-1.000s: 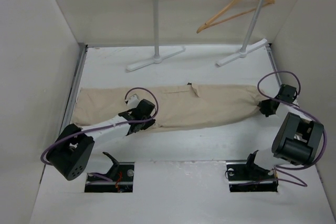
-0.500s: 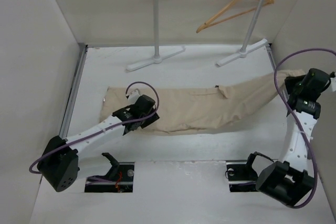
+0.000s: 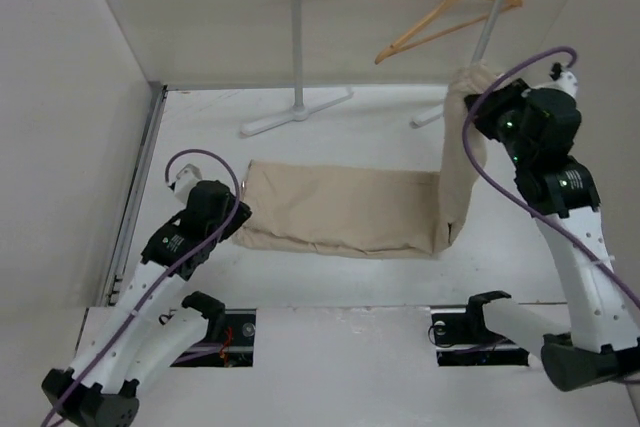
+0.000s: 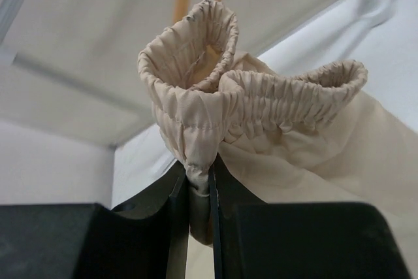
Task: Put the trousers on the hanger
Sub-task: Fold the trousers at the center of the board.
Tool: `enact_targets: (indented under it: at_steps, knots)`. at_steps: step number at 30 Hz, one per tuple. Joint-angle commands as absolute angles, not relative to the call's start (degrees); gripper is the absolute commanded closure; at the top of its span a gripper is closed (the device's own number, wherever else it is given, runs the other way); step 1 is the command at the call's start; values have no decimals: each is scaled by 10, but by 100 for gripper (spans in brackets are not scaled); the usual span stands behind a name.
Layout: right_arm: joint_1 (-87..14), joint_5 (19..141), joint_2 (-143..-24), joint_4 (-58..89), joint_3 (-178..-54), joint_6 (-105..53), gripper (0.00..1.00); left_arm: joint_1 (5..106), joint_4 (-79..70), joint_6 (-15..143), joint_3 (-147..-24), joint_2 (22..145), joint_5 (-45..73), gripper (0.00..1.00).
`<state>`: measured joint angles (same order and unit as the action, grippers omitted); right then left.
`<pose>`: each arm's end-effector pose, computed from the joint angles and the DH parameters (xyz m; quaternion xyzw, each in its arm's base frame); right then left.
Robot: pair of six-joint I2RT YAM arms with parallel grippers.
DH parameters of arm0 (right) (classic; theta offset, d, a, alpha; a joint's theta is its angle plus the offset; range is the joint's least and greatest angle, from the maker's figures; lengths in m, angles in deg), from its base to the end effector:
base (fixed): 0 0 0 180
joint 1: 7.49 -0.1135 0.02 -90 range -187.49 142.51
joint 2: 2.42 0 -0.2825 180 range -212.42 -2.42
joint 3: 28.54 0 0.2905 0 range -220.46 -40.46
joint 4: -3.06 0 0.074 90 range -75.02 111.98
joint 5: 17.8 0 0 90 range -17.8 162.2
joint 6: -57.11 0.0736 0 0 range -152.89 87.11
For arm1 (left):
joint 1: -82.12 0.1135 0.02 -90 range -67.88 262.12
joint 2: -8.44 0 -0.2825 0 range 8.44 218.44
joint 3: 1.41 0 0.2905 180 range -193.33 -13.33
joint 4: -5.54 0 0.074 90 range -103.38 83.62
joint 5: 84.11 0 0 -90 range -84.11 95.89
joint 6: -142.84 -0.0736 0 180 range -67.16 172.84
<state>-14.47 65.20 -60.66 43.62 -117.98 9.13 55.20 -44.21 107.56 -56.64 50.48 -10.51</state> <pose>0.2640 0.0233 0.4803 0.2668 0.7138 0.2255 0.6070 0.1959 -0.0762 0.2828 -0.2746 0.8428 -0.1945 0.4201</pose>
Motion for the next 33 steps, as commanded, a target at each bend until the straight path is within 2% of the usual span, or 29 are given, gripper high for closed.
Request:
enact_targets:
  at_steps: [1,8,14,19,23,25,26,27,31,33]
  knots:
    - [-283,560,-666,430,-1249,92,88,609,-500,1043,-555,474,-111,55]
    - [-509,494,-896,456,-1433,88,88,700,-494,1043,-544,447,-90,55]
    - [-623,506,-1069,501,-1589,86,87,762,-529,1043,-543,418,-90,55]
    - [-706,538,-1202,500,-1642,110,79,824,-552,1040,-538,392,-89,54]
    - [-741,594,-1281,495,-1704,121,60,870,-553,1033,-547,383,-103,54]
    - [-742,616,-1279,491,-1710,126,31,873,-548,1031,-552,388,-122,54]
    - [-742,621,-1268,490,-1703,123,23,873,-547,1032,-555,393,-129,54]
    - [-740,623,-1252,493,-1691,122,21,873,-541,1034,-559,398,-131,54]
    - [-695,612,-1189,514,-1626,118,26,861,-508,1035,-574,437,-125,54]
    - [-678,608,-1174,532,-1601,105,39,840,-477,1036,-574,467,-107,55]
